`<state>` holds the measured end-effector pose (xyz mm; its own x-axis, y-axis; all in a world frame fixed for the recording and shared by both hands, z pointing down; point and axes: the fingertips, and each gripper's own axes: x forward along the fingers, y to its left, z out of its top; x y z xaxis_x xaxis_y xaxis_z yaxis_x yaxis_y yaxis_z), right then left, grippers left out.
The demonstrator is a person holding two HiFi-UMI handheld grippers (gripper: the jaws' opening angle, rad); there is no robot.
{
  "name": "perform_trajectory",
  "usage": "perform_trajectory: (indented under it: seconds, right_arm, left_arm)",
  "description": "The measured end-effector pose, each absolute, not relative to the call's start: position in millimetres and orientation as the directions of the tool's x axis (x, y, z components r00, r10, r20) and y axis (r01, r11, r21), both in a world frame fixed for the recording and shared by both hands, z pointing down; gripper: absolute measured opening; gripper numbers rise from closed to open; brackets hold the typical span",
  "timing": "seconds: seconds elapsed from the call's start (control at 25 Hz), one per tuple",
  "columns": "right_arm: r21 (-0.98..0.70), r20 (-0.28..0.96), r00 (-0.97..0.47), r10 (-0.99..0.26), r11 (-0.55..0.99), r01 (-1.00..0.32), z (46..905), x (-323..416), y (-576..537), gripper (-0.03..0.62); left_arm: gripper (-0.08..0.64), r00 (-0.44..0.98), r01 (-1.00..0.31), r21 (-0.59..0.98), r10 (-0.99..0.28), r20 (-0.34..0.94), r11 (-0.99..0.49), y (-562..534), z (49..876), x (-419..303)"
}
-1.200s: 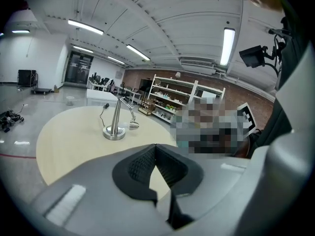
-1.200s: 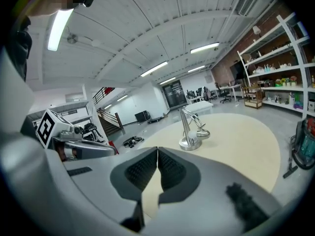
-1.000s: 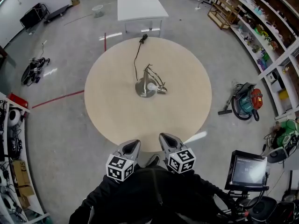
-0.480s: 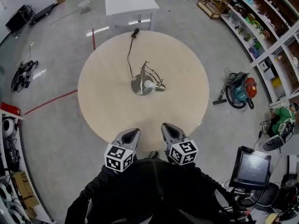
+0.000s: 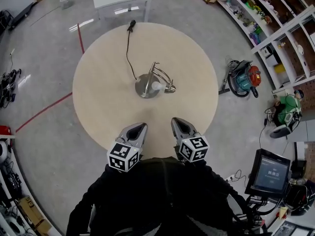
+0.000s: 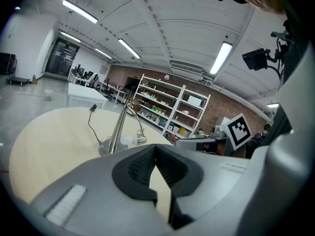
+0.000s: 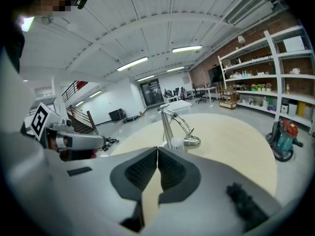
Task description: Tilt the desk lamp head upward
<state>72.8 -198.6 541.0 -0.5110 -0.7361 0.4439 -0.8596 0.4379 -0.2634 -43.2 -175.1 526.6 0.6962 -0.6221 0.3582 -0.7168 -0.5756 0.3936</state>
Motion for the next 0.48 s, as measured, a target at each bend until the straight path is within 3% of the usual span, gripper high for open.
perform_trajectory:
  seconds: [0.4, 0.48]
  right_arm:
    - [-0.418, 0.459, -0.470, -0.754, 0.283, -0.863, 571.0, 76.9, -251.2, 0.008]
    - [-0.453, 0.470, -0.475, -0.744, 0.259, -0.853, 586.6, 83.7, -265.8, 0.036]
  left_arm:
    - [0.052, 0.703, -0.711, 0.352, -0.601, 0.380, -0.609, -241.3, 542.9, -60.3]
    - [0.065, 0.681, -0.731, 0.324, -0.616, 0.395, -0.600, -260.5, 552.7, -55.8]
